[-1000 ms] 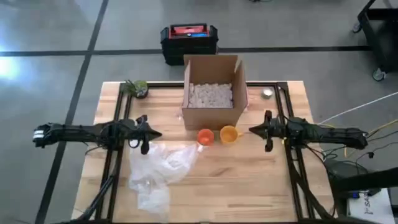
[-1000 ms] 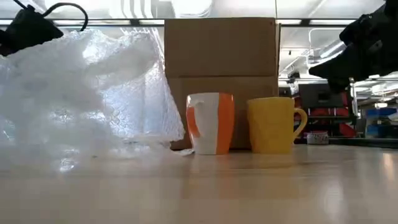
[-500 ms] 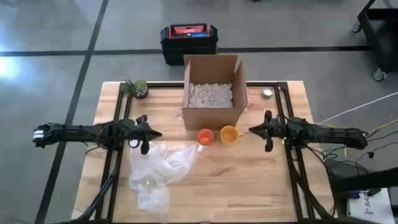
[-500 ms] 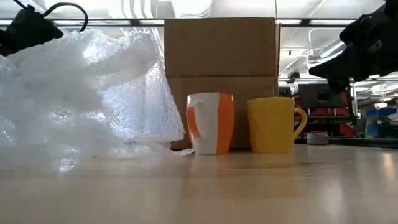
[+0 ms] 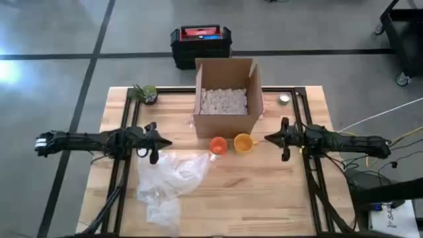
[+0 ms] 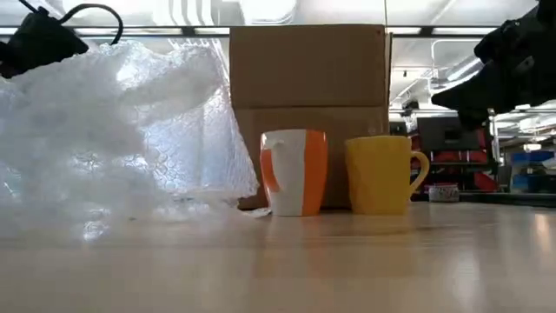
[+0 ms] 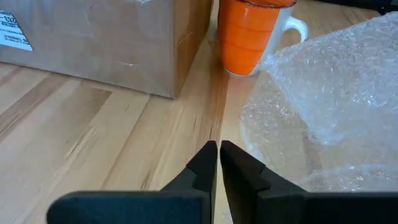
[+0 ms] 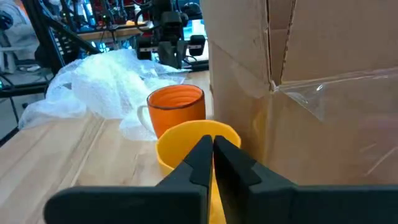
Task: Wrap mug
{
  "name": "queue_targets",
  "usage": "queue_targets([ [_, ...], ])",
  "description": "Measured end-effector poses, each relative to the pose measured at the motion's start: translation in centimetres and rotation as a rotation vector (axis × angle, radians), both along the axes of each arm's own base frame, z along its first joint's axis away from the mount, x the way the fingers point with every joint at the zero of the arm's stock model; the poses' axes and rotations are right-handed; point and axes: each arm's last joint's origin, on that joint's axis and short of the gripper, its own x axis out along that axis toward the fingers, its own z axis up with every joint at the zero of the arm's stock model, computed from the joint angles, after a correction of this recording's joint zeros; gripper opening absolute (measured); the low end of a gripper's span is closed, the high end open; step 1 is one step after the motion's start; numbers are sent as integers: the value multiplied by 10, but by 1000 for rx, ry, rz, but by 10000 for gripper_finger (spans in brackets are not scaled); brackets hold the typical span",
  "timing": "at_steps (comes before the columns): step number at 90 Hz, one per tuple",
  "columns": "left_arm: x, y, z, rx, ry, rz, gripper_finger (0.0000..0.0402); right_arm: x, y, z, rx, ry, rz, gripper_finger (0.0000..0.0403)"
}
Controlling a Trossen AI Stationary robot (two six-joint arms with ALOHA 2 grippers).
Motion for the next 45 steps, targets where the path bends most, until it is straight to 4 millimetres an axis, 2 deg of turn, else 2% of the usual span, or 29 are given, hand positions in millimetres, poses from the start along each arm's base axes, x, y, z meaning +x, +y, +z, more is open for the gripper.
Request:
queue_targets([
  [39,1,0,2,2,-24,2,8,0,0,0,0,0,0,0],
  [45,1,0,3,-46,-40,17,8,0,0,0,0,0,0,0],
])
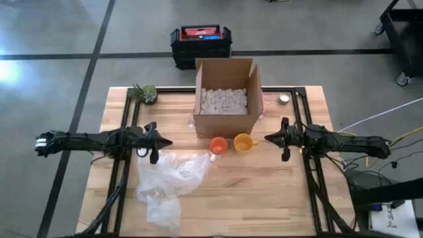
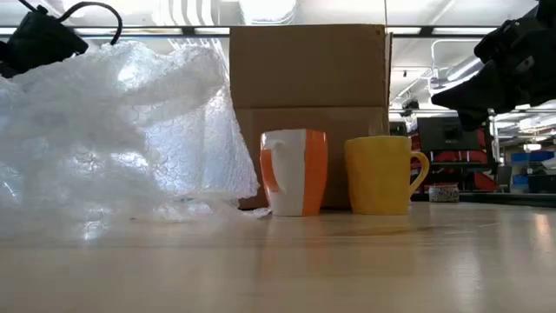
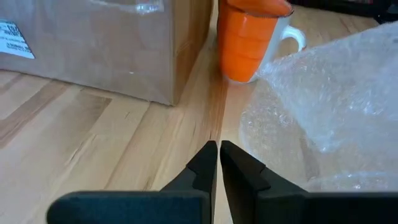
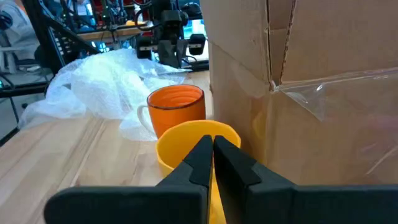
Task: Wrap mug
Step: Prepare the transparent bubble wrap
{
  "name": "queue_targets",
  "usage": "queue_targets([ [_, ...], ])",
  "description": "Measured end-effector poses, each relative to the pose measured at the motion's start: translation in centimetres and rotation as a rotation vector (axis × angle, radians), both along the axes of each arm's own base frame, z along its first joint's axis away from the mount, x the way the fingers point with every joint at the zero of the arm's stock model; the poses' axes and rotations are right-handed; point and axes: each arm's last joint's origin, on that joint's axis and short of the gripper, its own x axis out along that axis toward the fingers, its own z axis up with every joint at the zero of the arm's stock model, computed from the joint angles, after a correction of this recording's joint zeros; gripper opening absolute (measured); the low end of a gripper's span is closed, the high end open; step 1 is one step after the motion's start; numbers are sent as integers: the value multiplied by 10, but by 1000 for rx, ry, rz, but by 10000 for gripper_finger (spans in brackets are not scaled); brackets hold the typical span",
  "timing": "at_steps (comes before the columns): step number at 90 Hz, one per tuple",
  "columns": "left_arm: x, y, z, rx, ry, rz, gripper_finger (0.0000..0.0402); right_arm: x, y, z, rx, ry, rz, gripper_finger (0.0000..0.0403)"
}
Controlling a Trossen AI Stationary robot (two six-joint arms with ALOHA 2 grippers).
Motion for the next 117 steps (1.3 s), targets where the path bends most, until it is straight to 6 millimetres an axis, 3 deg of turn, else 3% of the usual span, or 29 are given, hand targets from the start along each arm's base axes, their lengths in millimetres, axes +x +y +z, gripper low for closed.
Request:
queue_targets([
  [8,2,0,4,-140,-60,40,8,0,0,0,0,0,0,0],
  [22,6,0,20,-171,-234,42,8,0,0,0,0,0,0,0],
  [36,9,-1,74,-85,-341,-37,2,0,0,0,0,0,0,0],
  [49,13,-1,125,11,-175,-57,1,0,0,0,-5,1,0,0],
  [66,20,0,167,55,178,-102,0,0,0,0,-196,19,19,0],
  [79,42,-10,175,-60,350,-218,0,0,0,0,-209,19,20,0],
  [102,87,-58,147,-130,564,-375,0,0,0,0,-205,16,19,0],
  [117,119,-69,139,-157,579,-359,22,0,0,2,-4,-27,-2,0],
])
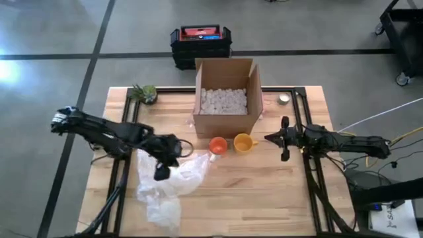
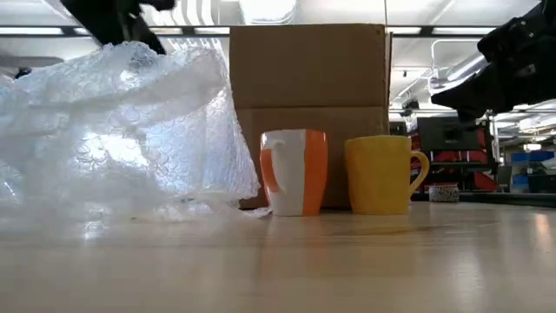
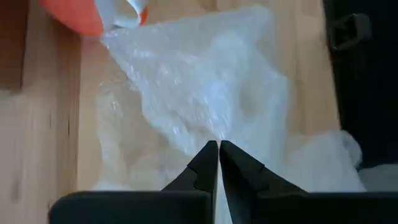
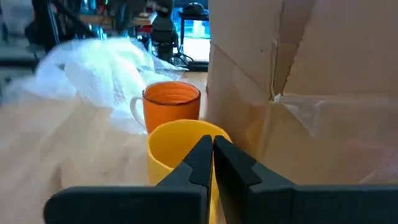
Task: Wrap mug
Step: Prepare the transparent bubble wrap
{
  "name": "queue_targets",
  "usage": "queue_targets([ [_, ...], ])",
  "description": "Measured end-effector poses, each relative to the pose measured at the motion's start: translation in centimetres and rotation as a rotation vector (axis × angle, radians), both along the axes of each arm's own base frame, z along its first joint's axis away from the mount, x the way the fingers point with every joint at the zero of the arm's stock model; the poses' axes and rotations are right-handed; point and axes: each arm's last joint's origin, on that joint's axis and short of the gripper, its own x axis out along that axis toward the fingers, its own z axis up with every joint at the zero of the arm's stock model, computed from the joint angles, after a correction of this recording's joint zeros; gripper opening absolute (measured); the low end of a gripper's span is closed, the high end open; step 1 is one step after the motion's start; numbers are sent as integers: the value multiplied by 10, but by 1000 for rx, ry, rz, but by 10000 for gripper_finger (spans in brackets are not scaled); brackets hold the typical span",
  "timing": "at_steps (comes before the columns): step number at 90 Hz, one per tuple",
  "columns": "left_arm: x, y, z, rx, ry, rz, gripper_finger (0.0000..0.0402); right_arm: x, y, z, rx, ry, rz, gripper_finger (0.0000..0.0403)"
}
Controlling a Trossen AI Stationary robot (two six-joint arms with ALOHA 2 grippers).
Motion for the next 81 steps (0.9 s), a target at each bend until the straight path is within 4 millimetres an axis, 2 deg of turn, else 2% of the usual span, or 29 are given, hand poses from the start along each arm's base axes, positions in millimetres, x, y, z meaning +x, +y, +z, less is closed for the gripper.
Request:
queue_targets([
  [15,25,-7,6,-45,18,-5,86,0,0,-2,233,1,-18,0],
  [25,35,-11,4,-93,47,-7,141,0,0,-3,268,4,-21,0],
  [38,46,-13,-16,-51,116,24,198,0,0,-3,209,10,-17,0],
  [47,54,-14,-33,-22,177,65,214,0,0,-3,185,14,-14,0],
  [52,58,-15,-40,-28,209,82,203,0,0,-3,184,14,-14,0],
  [56,63,-17,-40,-45,215,75,178,0,0,-3,184,14,-14,0],
  [68,75,-27,-27,-71,174,29,46,0,0,-2,183,5,-13,0],
  [71,78,-28,-21,-64,147,14,23,0,0,-1,183,-3,-9,0],
  [81,89,-29,7,8,24,26,18,1,4,8,175,-83,111,0],
])
